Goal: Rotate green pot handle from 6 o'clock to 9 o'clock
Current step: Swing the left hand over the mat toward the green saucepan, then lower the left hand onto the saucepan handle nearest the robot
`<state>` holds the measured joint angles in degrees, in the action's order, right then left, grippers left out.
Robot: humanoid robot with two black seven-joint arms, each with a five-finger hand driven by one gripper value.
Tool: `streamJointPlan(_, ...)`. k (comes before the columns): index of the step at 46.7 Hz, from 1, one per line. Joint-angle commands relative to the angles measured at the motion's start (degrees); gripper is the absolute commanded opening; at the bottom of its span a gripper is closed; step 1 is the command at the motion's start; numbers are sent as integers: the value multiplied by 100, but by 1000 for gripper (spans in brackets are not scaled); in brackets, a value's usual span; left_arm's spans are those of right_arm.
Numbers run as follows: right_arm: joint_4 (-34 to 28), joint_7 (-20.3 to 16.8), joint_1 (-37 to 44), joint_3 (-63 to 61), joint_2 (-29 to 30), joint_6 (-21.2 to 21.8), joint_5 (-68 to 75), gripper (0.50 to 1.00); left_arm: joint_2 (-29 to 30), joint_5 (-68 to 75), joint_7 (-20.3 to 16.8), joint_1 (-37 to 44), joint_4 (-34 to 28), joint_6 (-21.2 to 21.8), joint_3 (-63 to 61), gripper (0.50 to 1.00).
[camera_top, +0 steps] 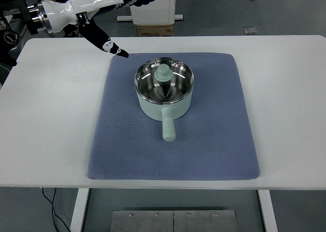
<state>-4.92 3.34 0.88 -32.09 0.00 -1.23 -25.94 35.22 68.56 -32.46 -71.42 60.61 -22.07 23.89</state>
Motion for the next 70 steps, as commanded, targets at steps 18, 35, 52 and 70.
streamJointPlan(18,0,0,0,1,0,0,1,1000,-111,1150,-137,-443,1278,-104,-640,1000)
streamJointPlan(35,0,0,0,1,0,0,1,1000,-612,1889,-208,-733,1621,-272,-1352,1000)
streamJointPlan(52,0,0,0,1,0,0,1,1000,-920,2671,-208,-733,1603,-263,-1721,1000)
streamJointPlan(70,0,0,0,1,0,0,1,1000,-1096,3471,-208,-689,1533,-245,-1994,1000)
